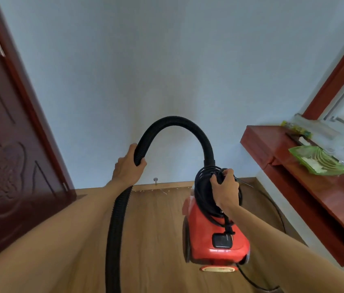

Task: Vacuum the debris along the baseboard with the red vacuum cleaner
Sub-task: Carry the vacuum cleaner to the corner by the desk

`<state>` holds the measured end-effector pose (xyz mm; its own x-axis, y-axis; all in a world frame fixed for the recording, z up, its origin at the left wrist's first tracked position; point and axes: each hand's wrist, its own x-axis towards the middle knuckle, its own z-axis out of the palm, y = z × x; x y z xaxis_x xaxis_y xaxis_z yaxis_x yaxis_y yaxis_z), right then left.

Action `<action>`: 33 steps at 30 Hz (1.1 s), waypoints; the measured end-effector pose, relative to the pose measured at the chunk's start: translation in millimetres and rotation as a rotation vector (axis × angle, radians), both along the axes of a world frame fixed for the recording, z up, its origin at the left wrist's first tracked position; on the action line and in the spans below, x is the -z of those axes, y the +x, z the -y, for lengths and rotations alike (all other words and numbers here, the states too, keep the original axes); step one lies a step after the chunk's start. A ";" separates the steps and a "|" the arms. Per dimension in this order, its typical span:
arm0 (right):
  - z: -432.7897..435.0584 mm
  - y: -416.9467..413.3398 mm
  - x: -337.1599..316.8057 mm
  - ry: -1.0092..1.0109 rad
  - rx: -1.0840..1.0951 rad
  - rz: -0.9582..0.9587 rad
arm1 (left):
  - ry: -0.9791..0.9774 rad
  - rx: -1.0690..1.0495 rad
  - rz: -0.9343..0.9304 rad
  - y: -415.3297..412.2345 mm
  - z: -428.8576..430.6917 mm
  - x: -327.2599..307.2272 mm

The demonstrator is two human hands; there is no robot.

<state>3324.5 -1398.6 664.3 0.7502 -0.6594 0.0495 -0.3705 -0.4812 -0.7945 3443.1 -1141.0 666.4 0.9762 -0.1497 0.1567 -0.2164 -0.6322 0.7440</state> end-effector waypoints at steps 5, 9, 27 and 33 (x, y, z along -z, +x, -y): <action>28.4 29.9 44.1 0.047 -0.083 -0.034 | -0.002 -0.086 -0.089 8.1 28.1 39.7; 48.0 48.6 76.0 0.076 -0.152 -0.058 | -0.017 -0.165 -0.124 15.1 46.2 72.6; 82.0 77.8 246.7 0.183 -0.153 -0.254 | 0.019 -0.184 -0.070 63.2 85.6 211.0; 78.0 84.2 330.9 0.201 -0.145 -0.326 | 0.012 -0.136 -0.108 89.1 70.6 313.8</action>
<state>3408.7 -1476.6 333.4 0.7911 -0.5178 -0.3255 -0.5582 -0.3938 -0.7303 3532.1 -1211.6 352.6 0.9987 -0.0160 0.0488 -0.0472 -0.6591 0.7506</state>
